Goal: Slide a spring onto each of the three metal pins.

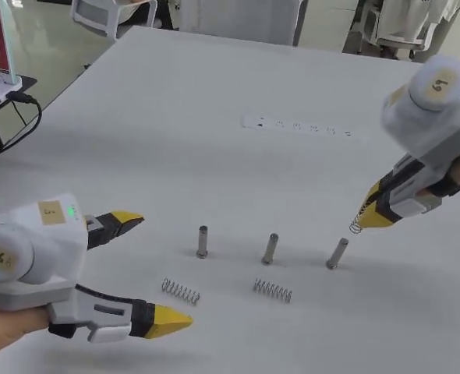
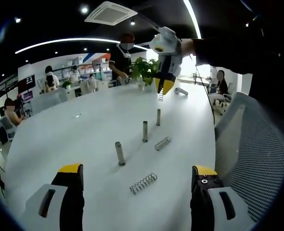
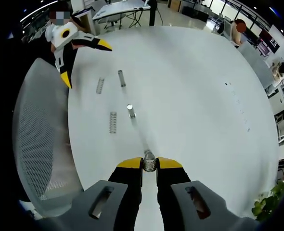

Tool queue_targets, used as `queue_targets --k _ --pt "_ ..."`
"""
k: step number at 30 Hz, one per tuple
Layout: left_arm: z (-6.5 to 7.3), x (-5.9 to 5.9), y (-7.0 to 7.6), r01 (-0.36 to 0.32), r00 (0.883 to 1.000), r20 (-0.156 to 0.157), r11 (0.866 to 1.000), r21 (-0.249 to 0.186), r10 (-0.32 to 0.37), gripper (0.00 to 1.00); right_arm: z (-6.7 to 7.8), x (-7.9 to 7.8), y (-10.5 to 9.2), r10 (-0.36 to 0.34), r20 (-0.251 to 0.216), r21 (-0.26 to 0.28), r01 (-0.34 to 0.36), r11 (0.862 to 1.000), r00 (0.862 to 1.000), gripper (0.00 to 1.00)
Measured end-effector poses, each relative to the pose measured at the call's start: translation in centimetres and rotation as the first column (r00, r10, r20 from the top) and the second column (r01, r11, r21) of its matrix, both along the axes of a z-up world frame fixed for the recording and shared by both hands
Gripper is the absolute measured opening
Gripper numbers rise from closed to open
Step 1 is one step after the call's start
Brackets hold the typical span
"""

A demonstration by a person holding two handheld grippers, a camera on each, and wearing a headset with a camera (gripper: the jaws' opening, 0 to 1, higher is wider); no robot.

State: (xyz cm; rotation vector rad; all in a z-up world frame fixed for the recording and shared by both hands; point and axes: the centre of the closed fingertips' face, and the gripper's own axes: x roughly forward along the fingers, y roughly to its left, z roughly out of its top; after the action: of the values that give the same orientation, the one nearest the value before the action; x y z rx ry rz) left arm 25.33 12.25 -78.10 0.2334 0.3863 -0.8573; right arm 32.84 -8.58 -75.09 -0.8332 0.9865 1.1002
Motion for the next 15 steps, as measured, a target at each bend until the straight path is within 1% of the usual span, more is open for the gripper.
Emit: queue_targets --k 5,8,11,15 --pt "0.1 0.1 -0.2 0.003 1.000 0.001 1.000 -0.004 -0.003 0.91 -0.7 0.1 0.2 0.006 -0.010 -0.011 -0.006 1.000 1.000 0.09" --pt "0.1 0.0 -0.3 0.006 1.000 0.001 1.000 -0.007 -0.006 0.91 -1.3 0.2 0.2 0.015 -0.006 -0.023 -0.015 1.000 1.000 0.09" --pt "0.1 0.0 -0.3 0.006 1.000 0.000 1.000 -0.009 -0.006 0.91 -1.6 0.2 0.3 0.011 -0.020 -0.013 -0.011 1.000 1.000 0.09" --pt "0.1 0.0 -0.2 0.005 1.000 -0.002 1.000 -0.011 -0.005 0.91 -2.1 0.3 0.1 0.009 -0.023 -0.021 -0.009 1.000 1.000 0.09"
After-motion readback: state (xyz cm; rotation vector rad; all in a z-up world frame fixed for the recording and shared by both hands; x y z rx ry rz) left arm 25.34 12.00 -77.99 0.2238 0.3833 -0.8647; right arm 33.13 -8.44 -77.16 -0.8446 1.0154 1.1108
